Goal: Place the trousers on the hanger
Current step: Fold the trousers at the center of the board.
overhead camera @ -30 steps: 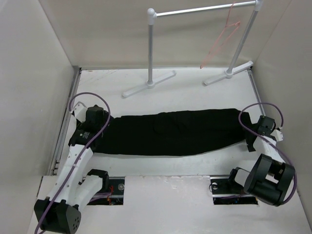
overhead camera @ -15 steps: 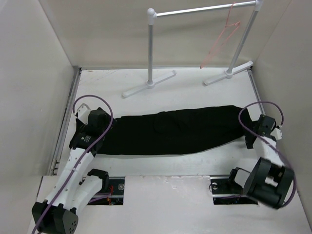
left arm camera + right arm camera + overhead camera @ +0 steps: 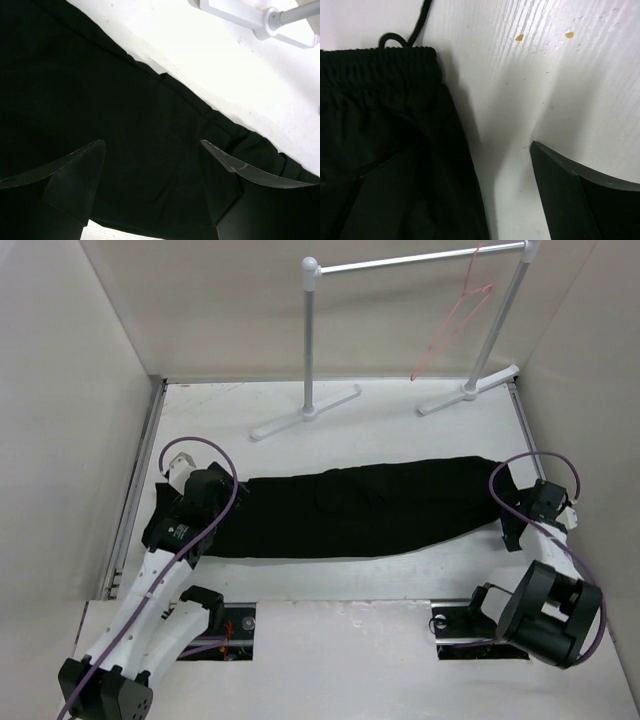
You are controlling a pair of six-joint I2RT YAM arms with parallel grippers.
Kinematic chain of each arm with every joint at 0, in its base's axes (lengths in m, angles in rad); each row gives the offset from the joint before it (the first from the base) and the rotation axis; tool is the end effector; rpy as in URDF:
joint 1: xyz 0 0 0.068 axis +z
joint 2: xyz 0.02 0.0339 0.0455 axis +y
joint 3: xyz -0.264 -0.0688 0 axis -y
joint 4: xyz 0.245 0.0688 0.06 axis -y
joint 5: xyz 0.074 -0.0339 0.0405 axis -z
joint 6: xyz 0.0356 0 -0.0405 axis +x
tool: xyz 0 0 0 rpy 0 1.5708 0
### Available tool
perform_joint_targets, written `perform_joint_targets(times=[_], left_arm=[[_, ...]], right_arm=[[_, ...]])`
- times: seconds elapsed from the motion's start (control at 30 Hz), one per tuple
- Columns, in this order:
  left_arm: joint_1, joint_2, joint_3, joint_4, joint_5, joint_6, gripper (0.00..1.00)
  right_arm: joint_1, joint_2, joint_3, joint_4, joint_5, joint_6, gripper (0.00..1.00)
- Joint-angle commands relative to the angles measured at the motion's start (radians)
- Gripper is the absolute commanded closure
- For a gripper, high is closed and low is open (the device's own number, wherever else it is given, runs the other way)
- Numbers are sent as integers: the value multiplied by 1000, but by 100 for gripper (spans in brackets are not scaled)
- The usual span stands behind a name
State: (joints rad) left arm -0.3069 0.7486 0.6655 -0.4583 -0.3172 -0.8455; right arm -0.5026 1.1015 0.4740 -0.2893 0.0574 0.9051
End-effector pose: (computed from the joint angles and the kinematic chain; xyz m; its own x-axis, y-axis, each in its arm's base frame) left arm 0.1636 -0.0402 0.2771 -0.3500 -0.6349 -0.6888 -0.3462 0.7709 -0.5347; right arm 0.1750 -0.0985 0.1667 -0.0273 0.9110 -0.4115 0.8629 0.2293 0.4503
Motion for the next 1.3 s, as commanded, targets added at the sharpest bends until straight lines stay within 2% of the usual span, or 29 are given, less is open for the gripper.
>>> perform_joint_targets(times=[0.0, 0.23, 0.33, 0.4, 0.47, 0.57, 0.7, 0.8, 0.9, 0.97, 1.03, 1.17, 1.27], left_arm=[[-13, -9, -26, 24, 21, 5, 28], [-22, -3, -49, 38, 40, 2, 28], [-25, 12, -41, 46, 41, 3, 28], [-27, 18, -43, 56, 41, 3, 29], [-25, 24, -46, 64, 41, 3, 29], [-18, 34, -41, 66, 41, 3, 29], [-4, 28, -37, 66, 36, 5, 30], [18, 21, -41, 63, 41, 5, 30], [19, 14, -43, 58, 35, 6, 31], [24, 8, -43, 61, 33, 10, 31], [30, 11, -34, 67, 33, 14, 31], [15, 73, 11, 104, 38, 31, 32], [-53, 144, 74, 145, 32, 33, 32]], right_arm=[[6, 49, 52, 130, -30, 0, 0], [19, 211, 68, 214, -22, 86, 2], [49, 233, 72, 230, 14, 144, 3], [78, 247, 93, 217, 50, 150, 16], [117, 282, 136, 205, 13, 146, 26], [166, 317, 176, 177, 50, 176, 27], [172, 415, 184, 194, 36, 215, 32], [172, 460, 135, 281, 59, 270, 43], [175, 468, 98, 361, 70, 278, 62], [178, 433, 75, 392, 84, 279, 74], [190, 349, 60, 397, 100, 270, 81], [177, 114, 72, 287, 143, 229, 85], [83, -59, 135, 153, 154, 135, 85]])
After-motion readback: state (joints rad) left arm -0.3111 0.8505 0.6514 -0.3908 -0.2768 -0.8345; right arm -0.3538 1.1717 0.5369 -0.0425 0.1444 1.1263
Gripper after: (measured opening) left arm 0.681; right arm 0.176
